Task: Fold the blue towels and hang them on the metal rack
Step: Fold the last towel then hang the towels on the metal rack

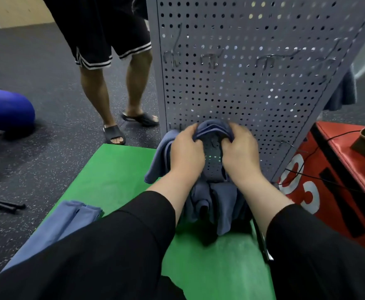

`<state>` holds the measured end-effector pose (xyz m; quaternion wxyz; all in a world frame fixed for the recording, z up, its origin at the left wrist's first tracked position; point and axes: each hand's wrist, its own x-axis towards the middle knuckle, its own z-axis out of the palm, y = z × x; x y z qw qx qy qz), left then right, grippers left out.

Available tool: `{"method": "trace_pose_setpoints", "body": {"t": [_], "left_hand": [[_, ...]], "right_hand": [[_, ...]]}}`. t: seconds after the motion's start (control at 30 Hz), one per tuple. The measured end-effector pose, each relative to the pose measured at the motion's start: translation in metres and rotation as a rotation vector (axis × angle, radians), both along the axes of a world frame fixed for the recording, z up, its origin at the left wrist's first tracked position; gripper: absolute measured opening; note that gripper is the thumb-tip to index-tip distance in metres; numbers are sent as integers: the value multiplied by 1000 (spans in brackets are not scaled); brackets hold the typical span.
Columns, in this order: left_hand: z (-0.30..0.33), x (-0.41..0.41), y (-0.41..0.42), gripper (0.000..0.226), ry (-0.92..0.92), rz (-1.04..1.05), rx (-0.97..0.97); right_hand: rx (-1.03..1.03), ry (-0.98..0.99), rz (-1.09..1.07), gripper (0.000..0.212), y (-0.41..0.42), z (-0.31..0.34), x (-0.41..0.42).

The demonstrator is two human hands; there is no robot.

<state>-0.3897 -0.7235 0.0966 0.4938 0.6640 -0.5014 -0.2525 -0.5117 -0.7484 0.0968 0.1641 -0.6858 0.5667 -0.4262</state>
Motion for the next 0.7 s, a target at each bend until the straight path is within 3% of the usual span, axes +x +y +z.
{"method": "trace_pose_setpoints", "body": {"t": [0.13,0.27,0.37,0.53,0.7], "left_hand": [[-23,-9,8,52,-83,-156,76],[-41,-7,20,71,-85,-219,145],[-47,0,33,73,-79,-221,151],[-46,23,66,35,-167,-23,-175],[-68,99,99,17,-288,145,-69]], "right_hand": [[130,3,61,38,2,-36,1],[196,-3,108,60,13,-52,-2],[146,29,86,69,32,-54,-2],[-361,-10,209,47,61,-50,13],[-370,-33,493,30,91,-51,74]]}}
